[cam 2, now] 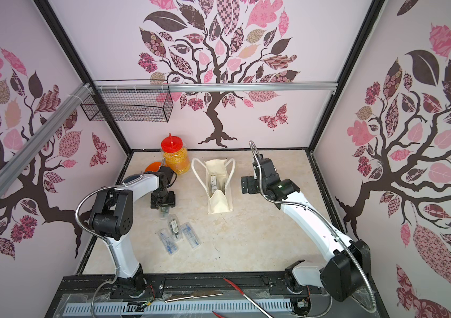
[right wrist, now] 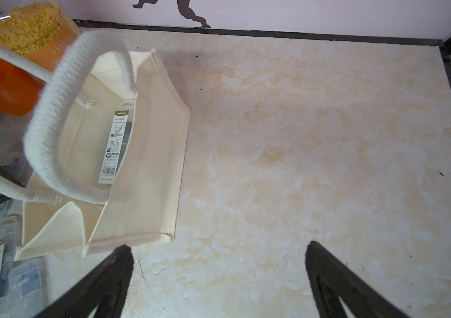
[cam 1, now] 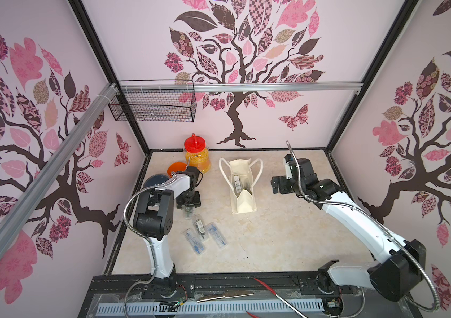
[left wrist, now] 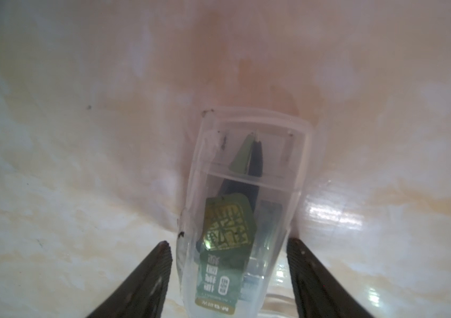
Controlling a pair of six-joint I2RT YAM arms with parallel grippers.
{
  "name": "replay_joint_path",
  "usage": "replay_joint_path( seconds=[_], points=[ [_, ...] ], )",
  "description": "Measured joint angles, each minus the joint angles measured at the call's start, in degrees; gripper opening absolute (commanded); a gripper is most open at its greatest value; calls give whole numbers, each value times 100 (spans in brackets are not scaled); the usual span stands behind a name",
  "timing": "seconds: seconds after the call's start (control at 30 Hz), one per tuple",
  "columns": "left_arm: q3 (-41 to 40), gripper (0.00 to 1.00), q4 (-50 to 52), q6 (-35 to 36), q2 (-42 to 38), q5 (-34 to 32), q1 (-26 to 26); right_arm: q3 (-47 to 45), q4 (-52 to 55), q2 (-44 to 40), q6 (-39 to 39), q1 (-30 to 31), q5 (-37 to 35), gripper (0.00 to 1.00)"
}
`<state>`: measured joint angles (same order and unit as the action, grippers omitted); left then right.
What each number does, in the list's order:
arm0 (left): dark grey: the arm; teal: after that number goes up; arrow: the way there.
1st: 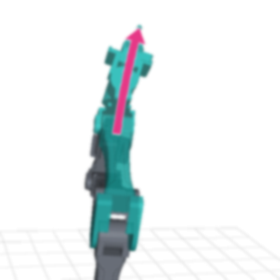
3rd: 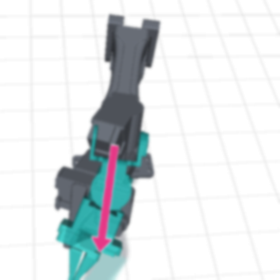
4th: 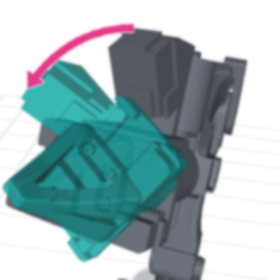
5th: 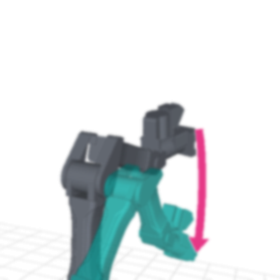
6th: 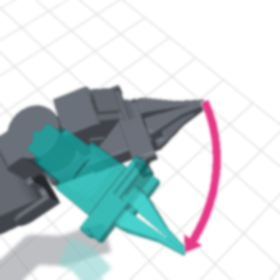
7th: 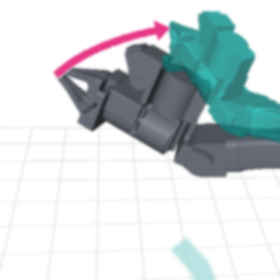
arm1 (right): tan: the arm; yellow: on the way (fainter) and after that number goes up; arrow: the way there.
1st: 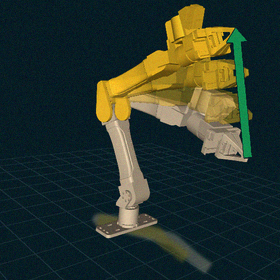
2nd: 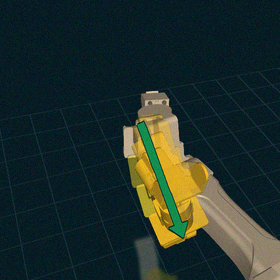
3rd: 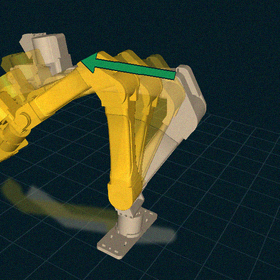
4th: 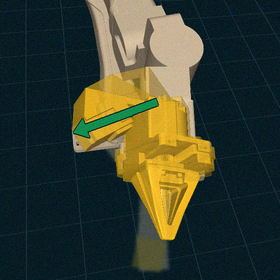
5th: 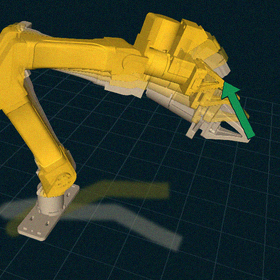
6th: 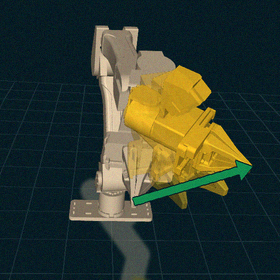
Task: Put the compass set into the canvas bag
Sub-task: Pick up the compass set at the center of the board.
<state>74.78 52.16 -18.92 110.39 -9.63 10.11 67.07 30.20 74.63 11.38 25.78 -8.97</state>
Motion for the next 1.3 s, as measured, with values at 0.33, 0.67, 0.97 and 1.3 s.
replay_joint_path(
  seconds=[0.33, 0.67, 0.97, 1.3],
  points=[
    [0, 75, -146, 44, -149, 33, -205, 2, 0, 0, 2, 0, 2, 100],
    [9, 67, -254, 35, 57, 251, 66, 2, 0, 0, 7, 0, 2, 100],
    [9, 52, -258, -50, 63, 234, 103, 0, 0, 0, 17, 0, -2, 100],
    [13, 46, -205, -50, 44, 199, 107, -17, -9, -2, 20, 0, -2, 100]
  ],
)
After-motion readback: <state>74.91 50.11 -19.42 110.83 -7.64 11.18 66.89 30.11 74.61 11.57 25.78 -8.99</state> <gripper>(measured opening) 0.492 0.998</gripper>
